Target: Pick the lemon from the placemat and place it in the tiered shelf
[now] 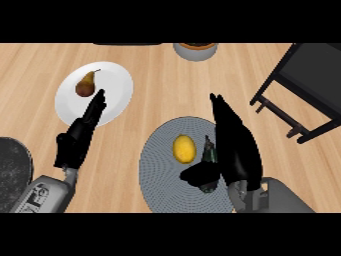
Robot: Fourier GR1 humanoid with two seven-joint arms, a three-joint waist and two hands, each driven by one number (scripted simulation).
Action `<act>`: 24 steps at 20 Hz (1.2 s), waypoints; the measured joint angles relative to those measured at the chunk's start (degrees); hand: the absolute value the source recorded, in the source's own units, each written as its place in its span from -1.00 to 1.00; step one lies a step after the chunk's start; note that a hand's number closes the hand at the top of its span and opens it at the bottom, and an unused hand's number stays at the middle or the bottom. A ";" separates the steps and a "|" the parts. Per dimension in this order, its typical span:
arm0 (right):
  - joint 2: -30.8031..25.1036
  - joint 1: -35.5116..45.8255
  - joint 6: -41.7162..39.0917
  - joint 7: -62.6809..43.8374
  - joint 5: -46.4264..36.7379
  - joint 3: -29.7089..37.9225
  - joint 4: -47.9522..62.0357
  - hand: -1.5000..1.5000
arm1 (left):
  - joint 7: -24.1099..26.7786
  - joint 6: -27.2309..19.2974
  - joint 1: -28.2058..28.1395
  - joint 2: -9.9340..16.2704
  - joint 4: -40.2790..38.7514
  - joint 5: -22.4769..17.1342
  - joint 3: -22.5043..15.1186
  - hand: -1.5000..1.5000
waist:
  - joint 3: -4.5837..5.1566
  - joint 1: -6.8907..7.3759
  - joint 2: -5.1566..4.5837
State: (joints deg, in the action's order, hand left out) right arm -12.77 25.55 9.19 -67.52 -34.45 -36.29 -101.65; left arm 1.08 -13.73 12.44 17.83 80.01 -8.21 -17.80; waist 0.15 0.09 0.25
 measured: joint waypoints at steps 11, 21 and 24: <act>9.48 0.66 -4.77 -1.90 -10.30 -0.45 2.77 -1.00 | -1.01 0.70 0.01 -0.83 0.69 1.43 1.07 0.00 | -0.09 -0.13 -0.06; 11.74 0.86 -6.08 -1.07 -11.59 1.17 6.16 -1.00 | -0.57 2.07 -0.19 -1.49 0.19 2.50 2.38 0.00 | -0.12 0.12 -0.14; 11.87 1.54 -5.90 -0.97 -11.60 1.55 8.09 -1.00 | 0.42 2.80 -1.05 -1.48 0.14 2.60 2.75 0.00 | -0.11 0.26 -0.18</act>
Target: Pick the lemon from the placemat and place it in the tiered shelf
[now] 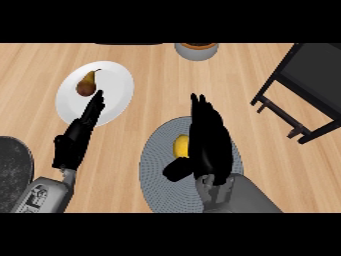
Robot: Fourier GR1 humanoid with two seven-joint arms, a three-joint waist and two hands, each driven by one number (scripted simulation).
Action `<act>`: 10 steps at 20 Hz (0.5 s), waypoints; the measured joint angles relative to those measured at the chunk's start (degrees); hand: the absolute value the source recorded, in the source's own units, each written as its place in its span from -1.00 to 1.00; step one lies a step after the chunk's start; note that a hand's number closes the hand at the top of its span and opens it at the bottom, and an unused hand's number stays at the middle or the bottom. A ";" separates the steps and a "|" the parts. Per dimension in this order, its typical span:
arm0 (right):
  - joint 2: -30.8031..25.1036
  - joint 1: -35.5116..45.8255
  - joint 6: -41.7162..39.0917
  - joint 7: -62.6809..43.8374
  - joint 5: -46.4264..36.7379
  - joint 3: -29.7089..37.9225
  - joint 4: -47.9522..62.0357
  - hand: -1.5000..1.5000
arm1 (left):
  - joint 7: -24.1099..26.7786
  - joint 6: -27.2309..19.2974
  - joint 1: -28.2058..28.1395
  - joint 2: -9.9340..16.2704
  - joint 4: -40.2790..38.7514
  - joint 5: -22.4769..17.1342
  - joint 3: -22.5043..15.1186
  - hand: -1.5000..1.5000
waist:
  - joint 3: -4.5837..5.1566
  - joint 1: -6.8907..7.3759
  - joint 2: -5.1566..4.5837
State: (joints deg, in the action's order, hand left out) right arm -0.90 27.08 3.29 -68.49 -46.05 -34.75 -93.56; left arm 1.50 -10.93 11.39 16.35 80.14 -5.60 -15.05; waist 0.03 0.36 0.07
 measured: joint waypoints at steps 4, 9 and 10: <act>0.06 0.84 0.35 -0.14 0.65 -0.19 2.11 -1.00 | -0.62 -0.17 0.53 -0.77 -0.11 0.72 0.21 0.00 | 0.00 0.06 -0.03; 0.14 0.03 1.10 0.66 0.60 -0.16 4.72 -1.00 | -0.80 -0.40 0.35 -1.89 -0.03 1.62 0.23 0.00 | -0.01 0.00 -0.03; 0.14 -0.48 1.24 0.59 0.47 -0.76 4.69 -1.00 | -1.06 -0.58 0.88 -2.23 -0.43 1.85 0.38 0.00 | -0.01 -0.08 -0.03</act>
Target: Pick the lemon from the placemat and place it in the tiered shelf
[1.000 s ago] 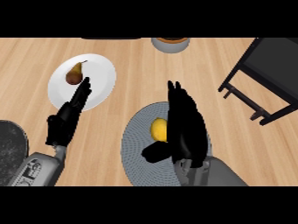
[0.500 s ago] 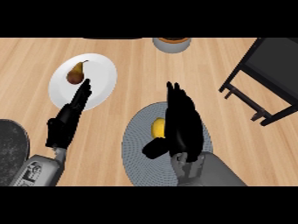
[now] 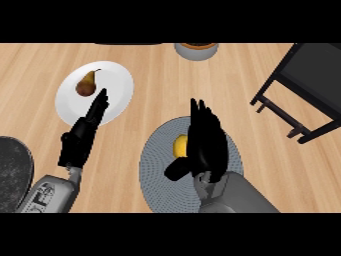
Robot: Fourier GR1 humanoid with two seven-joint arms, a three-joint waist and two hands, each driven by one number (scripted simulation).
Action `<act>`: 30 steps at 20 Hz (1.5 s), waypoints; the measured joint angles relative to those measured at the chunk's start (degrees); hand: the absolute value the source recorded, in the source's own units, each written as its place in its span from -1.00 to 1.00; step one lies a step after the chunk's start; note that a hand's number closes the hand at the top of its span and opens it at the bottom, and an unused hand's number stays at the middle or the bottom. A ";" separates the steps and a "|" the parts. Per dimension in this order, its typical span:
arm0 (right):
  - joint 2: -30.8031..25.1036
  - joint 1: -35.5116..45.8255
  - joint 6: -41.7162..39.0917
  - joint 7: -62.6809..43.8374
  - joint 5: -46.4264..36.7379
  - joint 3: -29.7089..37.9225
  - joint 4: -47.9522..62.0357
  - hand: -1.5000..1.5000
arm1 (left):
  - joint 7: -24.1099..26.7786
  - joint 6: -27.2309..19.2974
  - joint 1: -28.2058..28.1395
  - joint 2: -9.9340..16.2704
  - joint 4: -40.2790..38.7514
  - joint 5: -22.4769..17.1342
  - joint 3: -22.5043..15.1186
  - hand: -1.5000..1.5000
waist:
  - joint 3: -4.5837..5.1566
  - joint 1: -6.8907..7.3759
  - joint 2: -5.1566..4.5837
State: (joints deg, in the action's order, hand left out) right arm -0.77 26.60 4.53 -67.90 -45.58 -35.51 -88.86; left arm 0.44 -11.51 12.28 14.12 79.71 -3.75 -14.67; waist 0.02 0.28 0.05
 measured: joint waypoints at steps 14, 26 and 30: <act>0.03 -0.49 3.23 1.31 0.32 -2.05 7.85 -1.00 | -1.75 2.20 -0.99 0.07 2.60 0.77 1.72 0.00 | -0.01 0.23 -0.04; 0.17 -0.97 6.92 3.70 1.86 -1.52 13.01 -1.00 | -2.15 3.75 -1.90 -0.81 3.34 2.17 3.44 0.00 | -0.02 0.13 -0.06; 0.24 -0.03 8.12 4.59 3.27 -1.20 15.44 -1.00 | -1.93 5.03 -2.66 -0.73 3.85 2.35 4.34 0.00 | -0.02 0.14 -0.06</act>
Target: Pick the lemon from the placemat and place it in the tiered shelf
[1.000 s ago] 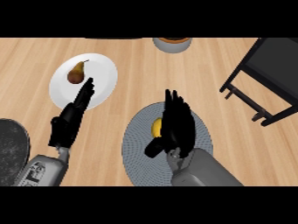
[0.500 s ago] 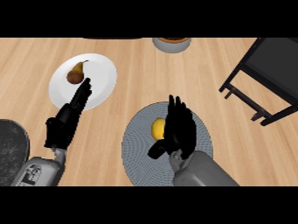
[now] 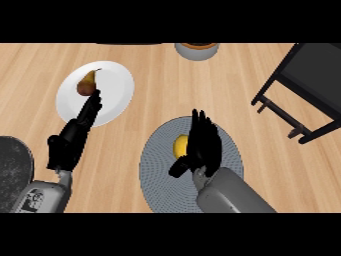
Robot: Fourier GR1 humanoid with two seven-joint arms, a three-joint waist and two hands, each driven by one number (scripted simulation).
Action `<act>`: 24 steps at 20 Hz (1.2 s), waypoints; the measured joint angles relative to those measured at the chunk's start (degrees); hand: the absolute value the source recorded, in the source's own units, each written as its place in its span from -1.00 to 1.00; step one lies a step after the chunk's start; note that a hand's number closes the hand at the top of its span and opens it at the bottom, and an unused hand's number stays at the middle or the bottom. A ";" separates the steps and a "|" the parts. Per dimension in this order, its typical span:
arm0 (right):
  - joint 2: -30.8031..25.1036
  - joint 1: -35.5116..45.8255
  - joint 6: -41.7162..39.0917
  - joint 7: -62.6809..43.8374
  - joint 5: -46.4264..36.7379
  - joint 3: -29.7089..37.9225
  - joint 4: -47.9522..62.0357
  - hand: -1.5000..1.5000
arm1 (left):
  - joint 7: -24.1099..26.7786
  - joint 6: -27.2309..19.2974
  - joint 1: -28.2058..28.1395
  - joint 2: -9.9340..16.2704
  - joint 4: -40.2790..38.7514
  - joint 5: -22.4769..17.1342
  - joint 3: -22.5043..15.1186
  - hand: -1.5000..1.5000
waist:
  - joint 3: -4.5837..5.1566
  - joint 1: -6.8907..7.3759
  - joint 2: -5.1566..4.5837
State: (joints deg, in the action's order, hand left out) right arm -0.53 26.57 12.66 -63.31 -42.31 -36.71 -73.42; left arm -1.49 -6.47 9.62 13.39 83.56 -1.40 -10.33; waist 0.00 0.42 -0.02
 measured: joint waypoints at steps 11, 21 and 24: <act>-0.02 1.90 0.03 1.35 1.24 -3.11 4.68 1.00 | -0.17 1.14 1.08 -2.11 -1.03 1.77 1.54 0.00 | 0.02 -0.12 0.15; -10.24 -6.05 -5.09 16.53 1.83 -9.99 -7.88 1.00 | 0.60 1.18 0.64 -2.88 -1.97 3.06 2.93 0.00 | -0.02 -1.40 0.72; -16.59 -8.73 -7.86 26.85 2.94 -15.14 -14.07 1.00 | 0.71 1.14 0.08 -2.77 -2.13 2.84 3.29 0.00 | -0.02 -1.93 1.16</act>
State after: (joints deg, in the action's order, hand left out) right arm -17.12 17.84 4.80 -36.46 -39.37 -51.85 -87.49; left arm -0.79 -5.33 9.70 10.62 81.43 1.44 -7.04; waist -0.02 -1.51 1.14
